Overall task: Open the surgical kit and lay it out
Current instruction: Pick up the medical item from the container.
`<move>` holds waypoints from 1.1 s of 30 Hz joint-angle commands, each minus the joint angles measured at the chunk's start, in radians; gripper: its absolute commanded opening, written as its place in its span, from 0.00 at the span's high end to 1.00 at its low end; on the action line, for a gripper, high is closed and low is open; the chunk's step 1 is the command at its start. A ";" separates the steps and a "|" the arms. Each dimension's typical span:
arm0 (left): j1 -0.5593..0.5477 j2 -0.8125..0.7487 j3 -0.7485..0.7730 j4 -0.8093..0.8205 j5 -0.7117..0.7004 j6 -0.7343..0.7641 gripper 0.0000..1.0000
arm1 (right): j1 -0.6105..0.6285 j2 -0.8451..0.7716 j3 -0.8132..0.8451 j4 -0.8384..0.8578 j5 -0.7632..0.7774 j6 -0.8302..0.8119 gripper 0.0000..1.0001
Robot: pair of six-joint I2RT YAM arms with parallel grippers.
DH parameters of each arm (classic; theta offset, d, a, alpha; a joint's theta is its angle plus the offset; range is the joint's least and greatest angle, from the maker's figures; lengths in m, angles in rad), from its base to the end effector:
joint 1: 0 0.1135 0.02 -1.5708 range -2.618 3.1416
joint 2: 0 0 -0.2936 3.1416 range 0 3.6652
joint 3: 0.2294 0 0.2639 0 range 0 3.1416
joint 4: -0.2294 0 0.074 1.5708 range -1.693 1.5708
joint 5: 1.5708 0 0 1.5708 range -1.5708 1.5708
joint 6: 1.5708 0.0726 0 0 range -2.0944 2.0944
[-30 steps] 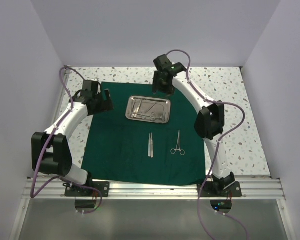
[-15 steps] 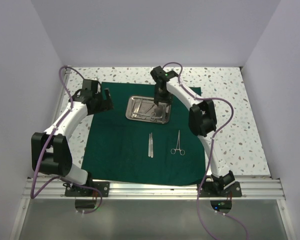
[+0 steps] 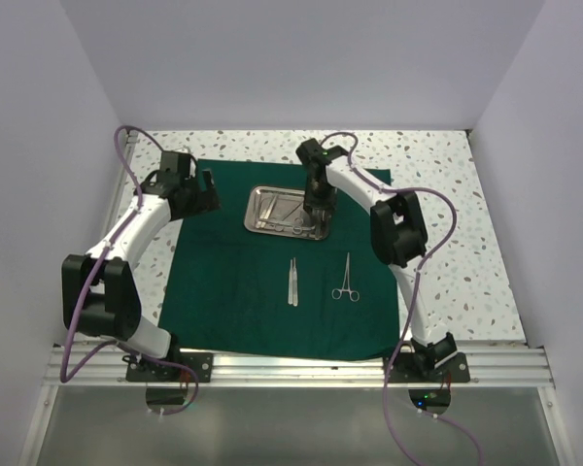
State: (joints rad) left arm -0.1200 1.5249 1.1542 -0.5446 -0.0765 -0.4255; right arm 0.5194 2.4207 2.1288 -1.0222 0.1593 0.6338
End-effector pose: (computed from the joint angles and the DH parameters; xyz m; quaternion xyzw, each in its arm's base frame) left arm 0.3551 -0.0372 0.2536 -0.1561 0.9332 -0.0518 0.3195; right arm 0.4753 0.2585 0.1499 0.0667 0.9864 0.0034 0.1500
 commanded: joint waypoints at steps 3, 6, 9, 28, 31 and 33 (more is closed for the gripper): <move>0.006 0.014 0.032 0.003 -0.014 0.014 0.04 | 0.019 -0.052 -0.145 0.019 -0.030 0.038 0.58; 0.006 0.015 0.030 0.008 -0.012 0.010 0.04 | 0.037 -0.089 -0.199 0.013 -0.043 0.043 0.58; 0.006 0.017 0.030 0.011 -0.011 0.007 0.04 | 0.053 -0.129 -0.268 0.030 -0.056 0.052 0.59; 0.006 -0.012 0.022 0.006 -0.006 0.011 0.04 | 0.079 -0.107 -0.379 0.063 -0.040 0.044 1.00; 0.006 -0.011 0.025 0.008 -0.002 0.008 0.04 | 0.080 -0.135 -0.324 0.036 -0.021 0.037 1.00; 0.006 -0.012 0.027 0.011 0.001 0.007 0.04 | 0.079 -0.156 -0.271 0.011 -0.003 0.035 1.00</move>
State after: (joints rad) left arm -0.1200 1.5394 1.1542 -0.5430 -0.0788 -0.4259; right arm 0.5892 2.2467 1.8210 -0.9581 0.1234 0.6720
